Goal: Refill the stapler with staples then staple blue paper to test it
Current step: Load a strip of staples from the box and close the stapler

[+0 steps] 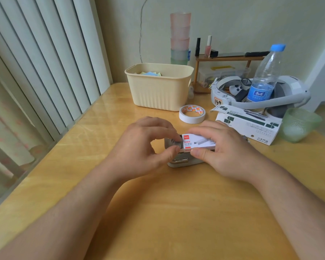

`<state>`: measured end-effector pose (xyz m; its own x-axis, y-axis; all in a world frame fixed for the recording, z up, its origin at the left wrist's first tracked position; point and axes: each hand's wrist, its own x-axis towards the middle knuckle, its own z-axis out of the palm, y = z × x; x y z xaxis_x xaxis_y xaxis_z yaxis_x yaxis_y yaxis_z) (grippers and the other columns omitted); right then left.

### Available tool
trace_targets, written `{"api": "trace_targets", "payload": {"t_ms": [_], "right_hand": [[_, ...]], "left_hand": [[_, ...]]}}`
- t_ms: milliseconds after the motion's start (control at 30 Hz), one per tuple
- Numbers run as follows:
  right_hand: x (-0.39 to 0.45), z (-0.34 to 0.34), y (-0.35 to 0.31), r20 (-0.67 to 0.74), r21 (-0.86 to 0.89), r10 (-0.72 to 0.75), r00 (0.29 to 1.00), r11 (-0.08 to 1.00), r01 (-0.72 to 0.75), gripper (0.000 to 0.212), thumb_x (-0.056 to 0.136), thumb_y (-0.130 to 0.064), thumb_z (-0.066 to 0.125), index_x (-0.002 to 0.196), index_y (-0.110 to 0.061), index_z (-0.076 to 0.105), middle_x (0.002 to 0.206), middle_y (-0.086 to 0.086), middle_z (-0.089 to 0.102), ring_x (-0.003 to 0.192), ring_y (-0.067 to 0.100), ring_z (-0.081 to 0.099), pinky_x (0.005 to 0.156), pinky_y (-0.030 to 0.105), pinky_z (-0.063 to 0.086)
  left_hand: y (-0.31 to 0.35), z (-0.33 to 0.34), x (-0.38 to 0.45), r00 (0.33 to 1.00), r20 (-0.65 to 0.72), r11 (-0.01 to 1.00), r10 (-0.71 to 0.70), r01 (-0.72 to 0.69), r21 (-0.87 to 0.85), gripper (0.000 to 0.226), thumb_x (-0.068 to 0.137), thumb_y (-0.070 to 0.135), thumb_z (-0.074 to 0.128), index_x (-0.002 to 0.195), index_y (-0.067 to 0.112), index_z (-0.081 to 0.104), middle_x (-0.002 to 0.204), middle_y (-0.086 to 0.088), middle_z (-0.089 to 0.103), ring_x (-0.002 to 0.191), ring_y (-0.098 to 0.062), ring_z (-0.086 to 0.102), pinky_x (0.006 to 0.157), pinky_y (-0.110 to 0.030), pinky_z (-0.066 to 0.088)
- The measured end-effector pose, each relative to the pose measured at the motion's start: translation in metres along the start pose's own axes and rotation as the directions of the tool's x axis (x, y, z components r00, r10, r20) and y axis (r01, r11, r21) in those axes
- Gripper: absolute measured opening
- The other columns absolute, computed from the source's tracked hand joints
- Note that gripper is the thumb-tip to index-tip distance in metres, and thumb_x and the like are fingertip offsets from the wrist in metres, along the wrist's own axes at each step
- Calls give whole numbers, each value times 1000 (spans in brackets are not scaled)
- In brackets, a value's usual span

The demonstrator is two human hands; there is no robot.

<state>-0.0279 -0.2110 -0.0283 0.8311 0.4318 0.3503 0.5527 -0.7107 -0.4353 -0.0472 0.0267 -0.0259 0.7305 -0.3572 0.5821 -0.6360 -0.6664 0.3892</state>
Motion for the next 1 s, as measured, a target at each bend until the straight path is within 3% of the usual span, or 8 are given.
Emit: {"api": "trace_targets", "payload": {"t_ms": [333,500,733,833,933,1000], "right_hand": [[-1,0,0,-22,-10,-19,1000,1000,19,50,82,-46,66,129,-30,64,115,-15,59,112,17,50,96,31,39],[-1,0,3,-46,7,-13,999,1000,13,45,85,-35,75,129,-29,64,117,-16,58,114,13,48,91,10,30],[-1,-1,1,-72,65,-12,997,998,17,45,85,-36,71,128,-25,64,116,-15,59,113,15,53,96,29,39],[-1,-1,2,-70,84,-1,998,996,6,45,85,-40,68,128,-27,64,117,-16,59,114,14,53,95,27,39],[-1,1,1,-57,86,-2,998,996,7,41,88,-36,71,128,-29,64,116,-16,60,113,13,52,92,18,37],[-1,1,0,-49,105,2,999,994,3,45,86,-41,68,129,-29,64,117,-16,60,114,12,52,95,23,40]], "left_hand": [[3,2,1,1000,-4,1000,8,-8,4,17,86,29,78,103,25,81,103,17,77,96,-6,68,86,-22,51],[-1,0,0,1000,-1,1000,-20,20,-8,15,89,30,76,103,28,81,115,16,75,106,-2,64,88,-17,46],[-3,-1,-1,999,6,999,-36,36,-24,16,84,36,80,94,25,75,119,14,72,117,-5,61,93,-18,45],[-4,0,-1,1000,16,1000,-21,22,-15,23,80,39,83,96,24,75,117,13,73,117,-5,62,93,-16,44],[-4,1,-1,1000,19,1000,-22,22,-20,25,80,41,82,100,27,77,120,13,72,116,-6,61,94,-23,47],[-5,1,-2,999,27,999,-24,25,-41,27,80,42,81,104,28,78,122,13,71,117,-6,61,96,-27,48]]}}
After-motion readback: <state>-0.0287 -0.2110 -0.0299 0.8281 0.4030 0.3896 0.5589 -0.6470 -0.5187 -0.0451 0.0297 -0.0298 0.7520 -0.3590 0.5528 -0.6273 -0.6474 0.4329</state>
